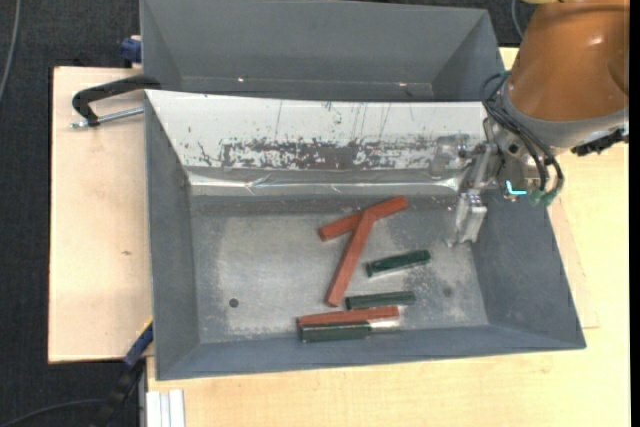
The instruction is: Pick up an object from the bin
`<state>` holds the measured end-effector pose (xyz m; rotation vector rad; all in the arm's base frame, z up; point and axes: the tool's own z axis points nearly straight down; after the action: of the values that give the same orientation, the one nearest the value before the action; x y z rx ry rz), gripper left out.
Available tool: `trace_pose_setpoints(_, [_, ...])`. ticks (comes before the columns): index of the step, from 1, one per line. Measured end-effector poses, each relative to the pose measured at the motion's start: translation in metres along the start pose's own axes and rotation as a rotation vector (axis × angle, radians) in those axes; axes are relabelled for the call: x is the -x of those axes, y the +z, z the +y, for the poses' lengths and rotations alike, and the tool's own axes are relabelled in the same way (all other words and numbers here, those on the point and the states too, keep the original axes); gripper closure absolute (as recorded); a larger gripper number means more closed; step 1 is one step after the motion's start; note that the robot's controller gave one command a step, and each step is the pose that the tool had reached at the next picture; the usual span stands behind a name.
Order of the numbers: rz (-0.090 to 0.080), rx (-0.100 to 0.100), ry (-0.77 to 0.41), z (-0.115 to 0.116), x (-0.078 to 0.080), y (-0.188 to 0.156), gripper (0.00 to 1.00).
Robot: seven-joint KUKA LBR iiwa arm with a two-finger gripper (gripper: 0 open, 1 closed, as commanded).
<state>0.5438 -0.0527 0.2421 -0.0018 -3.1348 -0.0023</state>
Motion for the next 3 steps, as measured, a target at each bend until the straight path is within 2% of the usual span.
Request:
trace_pose_setpoints(1, [-0.008, -0.001, -0.001, 0.0, 0.001, -0.004, 0.0])
trace_pose_setpoints(2, [-0.013, -0.001, -0.049, 0.029, 0.021, 0.066, 0.0])
trace_pose_setpoints(3, [-0.013, -0.001, -0.175, 0.06, 0.053, 0.081, 0.0])
